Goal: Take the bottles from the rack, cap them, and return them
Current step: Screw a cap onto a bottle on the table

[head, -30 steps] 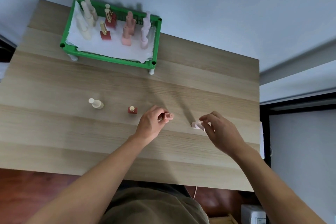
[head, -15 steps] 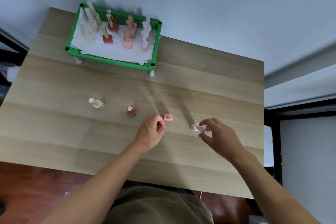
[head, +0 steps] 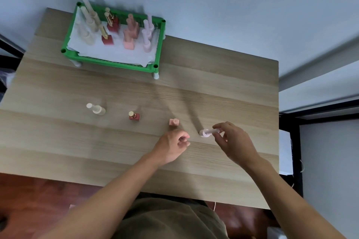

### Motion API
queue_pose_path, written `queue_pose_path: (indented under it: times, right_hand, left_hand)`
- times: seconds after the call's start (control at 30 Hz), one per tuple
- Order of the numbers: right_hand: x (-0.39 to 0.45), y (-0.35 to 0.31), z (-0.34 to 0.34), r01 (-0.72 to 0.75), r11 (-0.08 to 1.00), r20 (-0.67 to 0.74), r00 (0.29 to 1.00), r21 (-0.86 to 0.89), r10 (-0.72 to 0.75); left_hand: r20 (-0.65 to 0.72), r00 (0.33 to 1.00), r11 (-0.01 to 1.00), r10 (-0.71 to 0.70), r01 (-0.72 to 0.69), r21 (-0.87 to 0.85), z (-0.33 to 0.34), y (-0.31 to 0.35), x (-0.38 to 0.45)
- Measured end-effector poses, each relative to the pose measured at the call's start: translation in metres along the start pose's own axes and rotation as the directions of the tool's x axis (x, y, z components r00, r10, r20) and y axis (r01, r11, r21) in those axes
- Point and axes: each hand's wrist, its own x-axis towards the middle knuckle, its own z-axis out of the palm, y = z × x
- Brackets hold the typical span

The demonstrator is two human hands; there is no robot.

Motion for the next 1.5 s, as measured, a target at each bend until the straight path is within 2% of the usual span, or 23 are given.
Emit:
queue_pose_path:
  times: [0.13,0.3,0.63,0.77,1.1,1.5]
  right_hand:
    - [-0.001,0.011,0.001,-0.071,0.995,-0.006,0.997,0.071,0.072]
    - [-0.002,0.024,-0.003,-0.078,0.995,-0.011,0.997,0.067,0.079]
    - [-0.003,0.033,-0.005,-0.062,0.996,0.007,0.998,0.061,0.062]
    - [-0.003,0.032,-0.009,-0.038,0.998,0.030,0.999,0.047,0.036]
    - [0.004,0.016,-0.027,0.154,0.983,0.060,0.987,-0.096,-0.149]
    - [0.014,0.000,-0.027,0.038,0.963,0.077,0.997,-0.267,-0.018]
  left_hand:
    - [0.036,0.999,1.000,0.016,-0.015,-0.009,0.018,0.018,0.011]
    - [0.043,0.999,1.000,-0.011,0.009,0.030,0.030,0.031,0.027]
    - [0.018,1.000,0.976,-0.006,0.002,0.219,0.037,0.046,0.046]
    - [0.008,1.000,0.986,0.001,-0.002,0.169,0.037,0.047,0.046]
    - [-0.012,1.000,1.000,0.011,-0.011,-0.008,0.029,0.044,0.039]
    - [-0.065,0.997,0.998,0.048,-0.051,-0.049,0.016,0.042,0.026]
